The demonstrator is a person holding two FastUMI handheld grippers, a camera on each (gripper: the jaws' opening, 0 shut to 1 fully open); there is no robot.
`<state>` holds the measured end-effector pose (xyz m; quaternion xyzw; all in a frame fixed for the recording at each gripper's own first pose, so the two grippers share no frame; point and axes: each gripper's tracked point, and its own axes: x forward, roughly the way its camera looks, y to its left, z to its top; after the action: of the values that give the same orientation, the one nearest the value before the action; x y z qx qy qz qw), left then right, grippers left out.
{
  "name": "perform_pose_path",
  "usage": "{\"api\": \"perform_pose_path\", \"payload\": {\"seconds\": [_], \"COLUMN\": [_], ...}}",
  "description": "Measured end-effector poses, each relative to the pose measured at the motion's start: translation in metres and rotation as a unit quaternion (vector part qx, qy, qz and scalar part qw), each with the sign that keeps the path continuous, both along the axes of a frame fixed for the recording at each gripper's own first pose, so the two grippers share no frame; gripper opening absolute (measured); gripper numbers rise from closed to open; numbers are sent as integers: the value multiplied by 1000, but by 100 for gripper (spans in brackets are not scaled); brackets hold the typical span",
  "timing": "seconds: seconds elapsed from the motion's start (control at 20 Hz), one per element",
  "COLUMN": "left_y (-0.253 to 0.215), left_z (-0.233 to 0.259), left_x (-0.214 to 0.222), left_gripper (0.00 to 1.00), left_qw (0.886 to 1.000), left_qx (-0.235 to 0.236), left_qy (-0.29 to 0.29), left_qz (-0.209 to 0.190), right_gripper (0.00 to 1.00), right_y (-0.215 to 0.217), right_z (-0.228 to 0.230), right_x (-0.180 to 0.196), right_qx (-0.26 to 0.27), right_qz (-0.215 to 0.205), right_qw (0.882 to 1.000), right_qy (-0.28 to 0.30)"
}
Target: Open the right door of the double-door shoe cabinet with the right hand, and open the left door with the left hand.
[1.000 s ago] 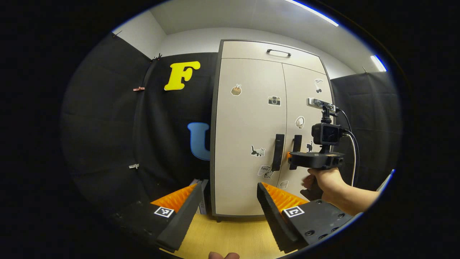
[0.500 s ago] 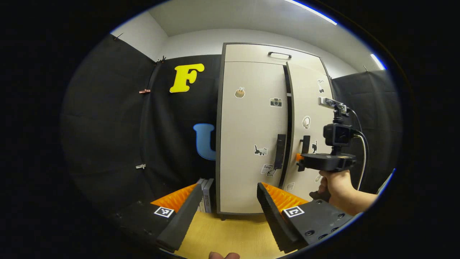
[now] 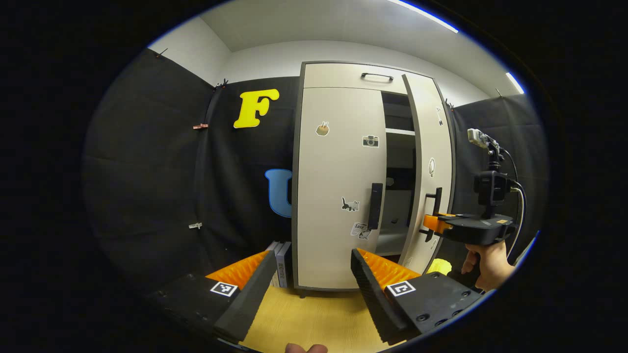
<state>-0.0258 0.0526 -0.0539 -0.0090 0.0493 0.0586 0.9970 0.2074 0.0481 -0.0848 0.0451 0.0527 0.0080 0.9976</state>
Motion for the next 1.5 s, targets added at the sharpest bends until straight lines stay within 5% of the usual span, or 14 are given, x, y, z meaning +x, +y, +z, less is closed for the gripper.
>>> {"api": "perform_pose_path", "payload": {"seconds": [1.1, 1.5], "left_y": [-105, -136], "left_z": [10, 14], "left_x": [45, 61], "left_gripper": [95, 94], "left_qw": [998, 997], "left_qx": [10, 13], "left_qy": [-9, -14], "left_qz": [-55, -74], "right_gripper": [12, 10], "right_y": [-40, -81], "right_z": [1, 1], "right_x": [-28, -25], "right_qx": [11, 4], "right_qz": [38, -24], "right_qw": [999, 1000], "right_qy": [19, 20]}}
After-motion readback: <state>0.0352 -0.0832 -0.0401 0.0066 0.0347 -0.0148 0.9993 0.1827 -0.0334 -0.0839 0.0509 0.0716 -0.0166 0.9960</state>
